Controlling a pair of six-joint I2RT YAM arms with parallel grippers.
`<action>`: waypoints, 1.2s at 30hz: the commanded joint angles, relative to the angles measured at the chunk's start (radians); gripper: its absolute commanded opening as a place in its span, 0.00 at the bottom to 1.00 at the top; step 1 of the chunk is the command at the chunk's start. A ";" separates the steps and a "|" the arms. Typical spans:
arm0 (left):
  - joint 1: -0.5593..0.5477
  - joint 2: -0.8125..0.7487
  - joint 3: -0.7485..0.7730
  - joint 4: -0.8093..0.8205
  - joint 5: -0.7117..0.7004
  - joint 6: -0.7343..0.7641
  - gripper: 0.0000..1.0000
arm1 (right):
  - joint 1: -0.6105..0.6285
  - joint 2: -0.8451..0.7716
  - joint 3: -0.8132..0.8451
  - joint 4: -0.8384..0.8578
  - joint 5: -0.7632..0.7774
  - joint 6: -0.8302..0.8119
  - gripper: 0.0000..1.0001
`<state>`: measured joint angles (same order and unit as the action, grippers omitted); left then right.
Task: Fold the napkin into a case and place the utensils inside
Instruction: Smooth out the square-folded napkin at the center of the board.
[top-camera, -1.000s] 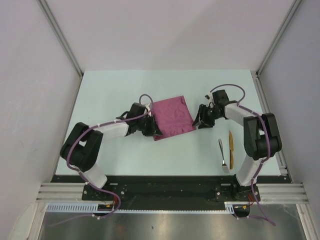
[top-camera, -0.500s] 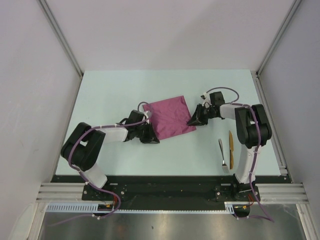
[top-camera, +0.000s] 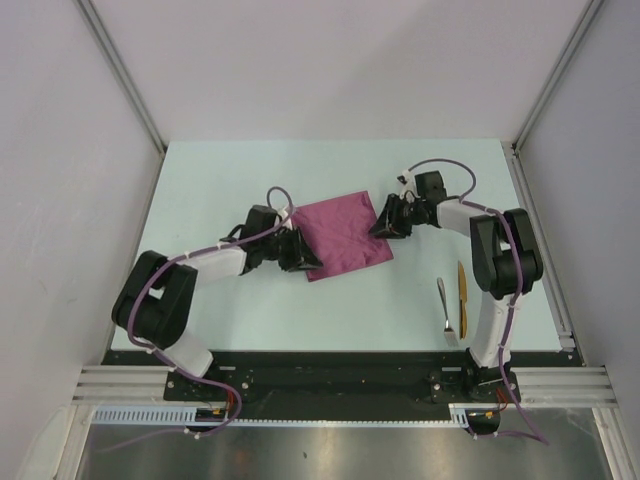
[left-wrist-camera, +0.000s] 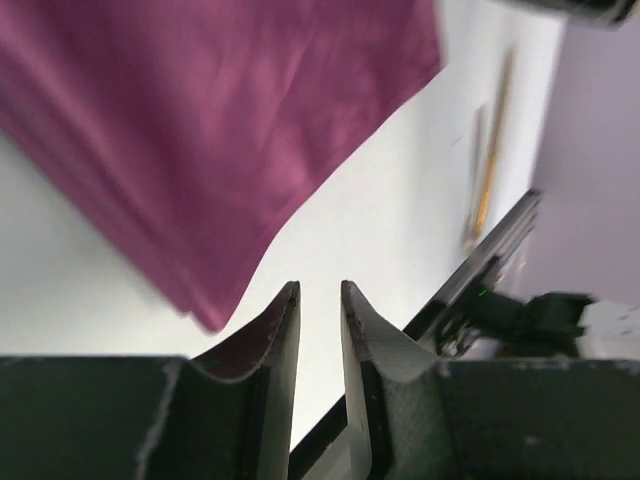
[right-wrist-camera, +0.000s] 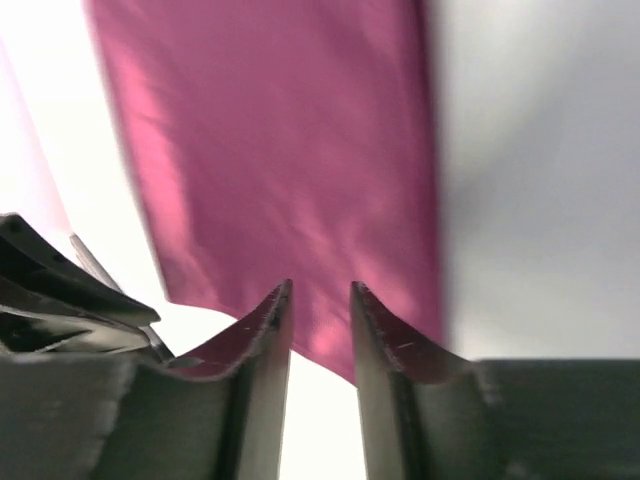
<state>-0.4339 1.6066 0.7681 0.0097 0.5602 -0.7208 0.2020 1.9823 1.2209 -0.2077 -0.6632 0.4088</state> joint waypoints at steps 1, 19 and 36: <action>0.066 -0.010 0.100 0.116 0.093 -0.084 0.27 | 0.019 -0.025 0.077 0.181 -0.056 0.129 0.40; 0.083 0.133 -0.062 0.185 -0.045 0.015 0.21 | 0.034 0.587 0.526 0.792 -0.162 0.604 0.39; 0.247 0.122 0.190 0.248 0.138 -0.178 0.28 | 0.106 0.262 0.494 0.407 -0.101 0.378 0.44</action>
<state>-0.2550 1.6722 0.8474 0.1455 0.6277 -0.8143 0.2546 2.4180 1.7145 0.2924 -0.7860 0.8818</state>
